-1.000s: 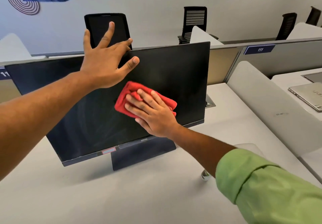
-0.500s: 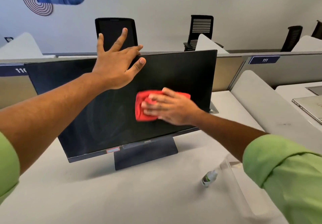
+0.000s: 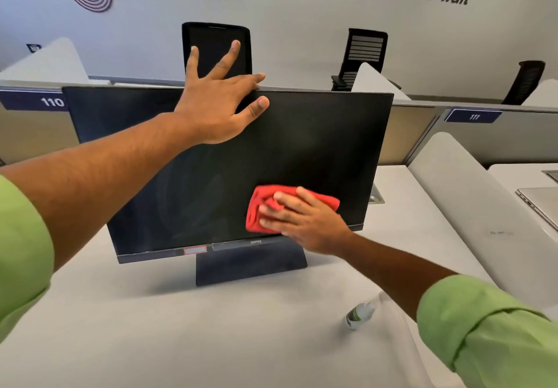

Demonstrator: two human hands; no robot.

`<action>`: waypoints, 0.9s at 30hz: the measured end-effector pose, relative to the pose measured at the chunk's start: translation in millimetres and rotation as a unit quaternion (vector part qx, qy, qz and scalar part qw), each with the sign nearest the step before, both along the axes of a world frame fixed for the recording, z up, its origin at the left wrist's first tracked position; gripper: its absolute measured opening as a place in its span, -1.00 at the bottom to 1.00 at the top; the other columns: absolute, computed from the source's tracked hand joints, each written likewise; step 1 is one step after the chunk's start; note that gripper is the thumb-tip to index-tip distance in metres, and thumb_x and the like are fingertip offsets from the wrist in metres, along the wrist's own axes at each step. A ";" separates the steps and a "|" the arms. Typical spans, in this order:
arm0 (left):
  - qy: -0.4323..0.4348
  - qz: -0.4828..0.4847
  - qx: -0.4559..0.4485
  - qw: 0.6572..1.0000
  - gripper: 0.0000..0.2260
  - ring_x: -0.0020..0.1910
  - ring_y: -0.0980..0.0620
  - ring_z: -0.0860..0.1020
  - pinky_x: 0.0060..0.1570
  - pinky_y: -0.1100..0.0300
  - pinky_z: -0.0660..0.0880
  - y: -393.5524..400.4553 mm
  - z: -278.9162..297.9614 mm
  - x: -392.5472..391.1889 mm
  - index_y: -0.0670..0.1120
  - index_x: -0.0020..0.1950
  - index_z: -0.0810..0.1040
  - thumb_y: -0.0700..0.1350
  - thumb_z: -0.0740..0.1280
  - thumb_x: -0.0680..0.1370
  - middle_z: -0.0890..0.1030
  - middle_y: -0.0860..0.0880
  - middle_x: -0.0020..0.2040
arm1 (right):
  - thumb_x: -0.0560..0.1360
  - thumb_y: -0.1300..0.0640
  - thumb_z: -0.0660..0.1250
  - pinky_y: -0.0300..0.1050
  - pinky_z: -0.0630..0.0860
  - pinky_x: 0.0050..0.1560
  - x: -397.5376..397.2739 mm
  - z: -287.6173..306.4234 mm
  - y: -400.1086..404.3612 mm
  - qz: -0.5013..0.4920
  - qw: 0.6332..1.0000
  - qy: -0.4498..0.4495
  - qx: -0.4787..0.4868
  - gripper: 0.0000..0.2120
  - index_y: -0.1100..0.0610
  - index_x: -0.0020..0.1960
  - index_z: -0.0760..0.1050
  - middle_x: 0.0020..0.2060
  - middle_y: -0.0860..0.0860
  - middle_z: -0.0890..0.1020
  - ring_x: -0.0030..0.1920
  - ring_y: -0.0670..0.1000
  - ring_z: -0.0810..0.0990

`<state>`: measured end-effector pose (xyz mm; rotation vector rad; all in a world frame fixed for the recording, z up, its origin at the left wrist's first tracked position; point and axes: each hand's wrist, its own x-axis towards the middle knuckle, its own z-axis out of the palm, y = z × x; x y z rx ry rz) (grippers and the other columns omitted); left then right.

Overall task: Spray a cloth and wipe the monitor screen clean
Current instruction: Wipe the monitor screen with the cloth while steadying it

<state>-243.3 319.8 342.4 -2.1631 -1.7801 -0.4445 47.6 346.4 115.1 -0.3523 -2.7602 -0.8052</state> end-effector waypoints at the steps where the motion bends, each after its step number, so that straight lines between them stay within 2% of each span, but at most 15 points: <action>1: 0.000 -0.001 0.002 1.000 -0.30 0.66 0.09 -0.23 0.49 -0.43 -0.30 -0.2 -0.4 -0.1 0.09 0.62 0.25 0.40 -0.21 0.62 0.44 0.10 0.53 | 0.70 0.02 0.30 0.27 -0.16 0.71 4.1 -9.2 -5.5 0.016 0.999 -0.037 -0.015 -0.22 -0.09 0.75 -0.09 0.75 -0.03 -0.10 0.75 0.17 -0.12; 4: 0.000 -0.001 0.003 1.000 -0.31 0.66 0.09 -0.23 0.49 -0.43 -0.30 -0.7 -0.7 -1.2 0.10 0.62 0.25 0.40 -0.21 0.62 0.44 0.11 0.53 | 0.64 0.03 0.42 0.23 -0.25 0.70 8.6 -4.7 -4.6 0.052 0.992 -0.102 -0.055 -0.06 -0.11 0.74 -0.19 0.73 -0.06 -0.12 0.74 0.13 -0.19; 7: -0.001 0.002 0.003 1.000 -0.32 0.66 0.09 -0.22 0.49 -0.42 -0.30 -2.8 -0.6 -1.7 0.11 0.62 0.25 0.39 -0.19 0.62 0.46 0.12 0.52 | 0.64 0.11 0.40 0.22 -0.24 0.71 17.1 32.0 18.9 0.082 0.988 -0.134 -0.004 -0.10 -0.12 0.75 -0.11 0.75 -0.07 -0.07 0.75 0.10 -0.16; 9: -0.001 0.004 0.003 1.000 -0.31 0.66 0.10 -0.23 0.50 -0.42 -0.30 -3.8 0.0 -1.6 0.11 0.62 0.25 0.40 -0.20 0.61 0.46 0.12 0.52 | 0.71 0.08 0.29 0.24 -0.15 0.71 28.2 60.8 37.8 0.059 0.994 -0.073 0.047 -0.27 -0.12 0.75 -0.01 0.75 -0.08 -0.02 0.75 0.10 -0.08; 12: -0.004 0.004 -0.003 1.000 -0.30 0.65 0.10 -0.25 0.50 -0.43 -0.28 -3.6 -0.6 -2.4 0.11 0.61 0.26 0.41 -0.19 0.60 0.45 0.12 0.52 | 0.75 -0.06 0.21 0.29 0.05 0.67 38.4 109.1 67.9 -0.024 0.992 0.094 0.081 -0.42 -0.14 0.72 0.14 0.72 -0.09 0.13 0.72 0.12 0.11; 14: -0.006 0.004 -0.006 1.000 -0.30 0.65 0.11 -0.26 0.50 -0.43 -0.28 -2.2 -0.6 -1.8 0.10 0.61 0.26 0.41 -0.19 0.60 0.44 0.12 0.53 | 0.75 -0.11 0.19 0.31 0.08 0.66 41.2 139.1 85.1 -0.080 0.978 0.174 0.078 -0.41 -0.12 0.73 0.11 0.73 -0.07 0.10 0.72 0.16 0.11; 16: -0.009 0.001 -0.006 1.000 -0.30 0.65 0.10 -0.26 0.50 -0.43 -0.28 -0.8 0.2 -0.8 0.10 0.61 0.27 0.41 -0.20 0.61 0.44 0.12 0.53 | 0.77 -0.12 0.14 0.30 0.05 0.69 38.5 151.3 91.7 -0.135 0.963 0.226 0.054 -0.40 -0.11 0.75 0.01 0.74 -0.05 0.03 0.73 0.20 0.08; 19: -0.008 0.002 0.002 1.000 -0.29 0.65 0.10 -0.25 0.50 -0.43 -0.28 0.6 -1.5 -1.5 0.10 0.61 0.28 0.41 -0.21 0.60 0.45 0.10 0.52 | 0.77 -0.11 0.07 0.26 0.00 0.71 15.4 126.0 75.0 -0.201 0.917 0.343 -0.012 -0.40 -0.09 0.75 -0.05 0.74 -0.03 -0.01 0.74 0.20 -0.01; 21: -0.009 0.004 0.001 1.000 -0.29 0.65 0.09 -0.24 0.50 -0.43 -0.28 0.8 -2.8 -2.6 0.09 0.60 0.29 0.41 -0.20 0.61 0.46 0.10 0.52 | 0.76 -0.10 0.07 0.31 0.01 0.70 -4.9 93.9 55.2 -0.206 0.908 0.364 -0.035 -0.41 -0.10 0.75 -0.02 0.74 -0.02 -0.03 0.74 0.23 -0.02; 25: -0.011 0.000 0.000 1.000 -0.31 0.66 0.09 -0.20 0.50 -0.43 -0.25 6.4 -1.6 1.3 0.09 0.56 0.35 0.41 -0.19 0.61 0.46 0.10 0.51 | 0.75 -0.04 0.22 0.36 -0.02 0.68 -11.2 27.6 15.9 -0.128 0.951 0.276 -0.056 -0.42 -0.17 0.72 0.13 0.74 -0.03 0.06 0.73 0.26 0.03; 27: -0.008 0.003 0.001 1.000 -0.31 0.66 0.09 -0.19 0.50 -0.43 -0.24 7.5 -1.4 3.3 0.10 0.54 0.37 0.41 -0.19 0.62 0.46 0.10 0.51 | 0.73 0.01 0.26 0.36 -0.06 0.68 -6.0 1.8 -0.3 -0.105 0.968 0.218 -0.060 -0.39 -0.21 0.71 0.12 0.74 -0.05 0.07 0.73 0.24 0.03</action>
